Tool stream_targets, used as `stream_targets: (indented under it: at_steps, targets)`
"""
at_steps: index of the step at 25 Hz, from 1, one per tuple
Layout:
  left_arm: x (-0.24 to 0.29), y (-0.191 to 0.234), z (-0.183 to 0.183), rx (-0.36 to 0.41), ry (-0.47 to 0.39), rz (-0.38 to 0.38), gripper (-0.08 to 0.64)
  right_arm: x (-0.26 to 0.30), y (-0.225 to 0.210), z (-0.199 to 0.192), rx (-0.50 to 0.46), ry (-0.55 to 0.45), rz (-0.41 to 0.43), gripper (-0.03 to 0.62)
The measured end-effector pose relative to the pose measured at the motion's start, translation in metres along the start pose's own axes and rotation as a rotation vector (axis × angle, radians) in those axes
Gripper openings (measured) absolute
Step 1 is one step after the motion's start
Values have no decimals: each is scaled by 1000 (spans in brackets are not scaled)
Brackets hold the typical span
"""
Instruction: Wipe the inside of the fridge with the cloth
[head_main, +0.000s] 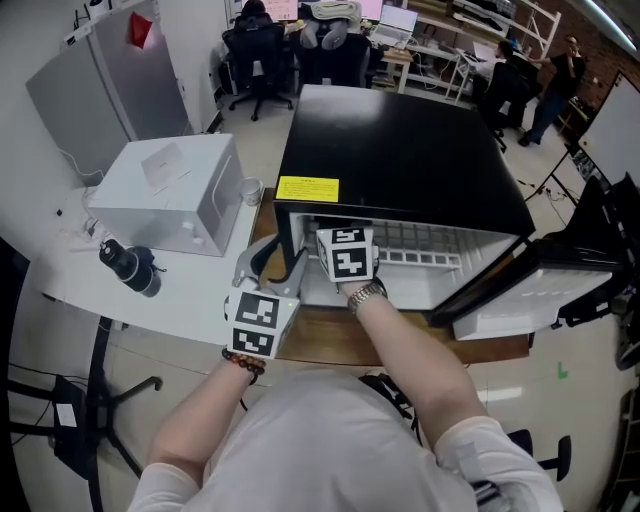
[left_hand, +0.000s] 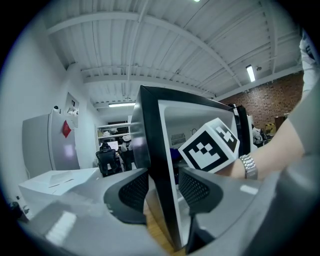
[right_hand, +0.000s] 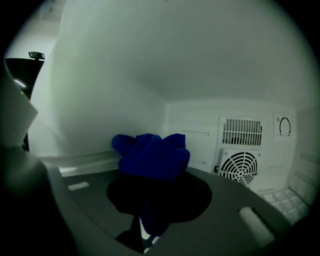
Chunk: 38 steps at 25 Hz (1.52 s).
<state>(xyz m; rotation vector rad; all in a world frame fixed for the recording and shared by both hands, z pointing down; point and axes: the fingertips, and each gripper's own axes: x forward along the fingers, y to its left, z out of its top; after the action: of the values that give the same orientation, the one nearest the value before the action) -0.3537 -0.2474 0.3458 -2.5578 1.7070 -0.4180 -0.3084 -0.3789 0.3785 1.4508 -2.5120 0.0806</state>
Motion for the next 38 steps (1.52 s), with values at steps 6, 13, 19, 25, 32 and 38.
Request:
stream_targets:
  at_steps: [6,13,19,25,32,38]
  targets:
    - [1,1,0,-9,5,27,179,-4,-6,-4,-22,13,-6,86]
    - [0,1,0,-38,32,66,179,-18,-30,-8,-17,27,-25,86]
    - [0,2,3,-68,36,110,179,-31,-61,-8,-10,21,-34,86]
    - [1,3,3,-85,40,160,179,-47,-100,-15,9,26,-68,86]
    - [0,4,2,-96,43,207,179,-64,-144,-19,13,24,-128,86]
    - [-3,2,1,-93,40,226,179,-80,-172,-27,6,32,-180,86]
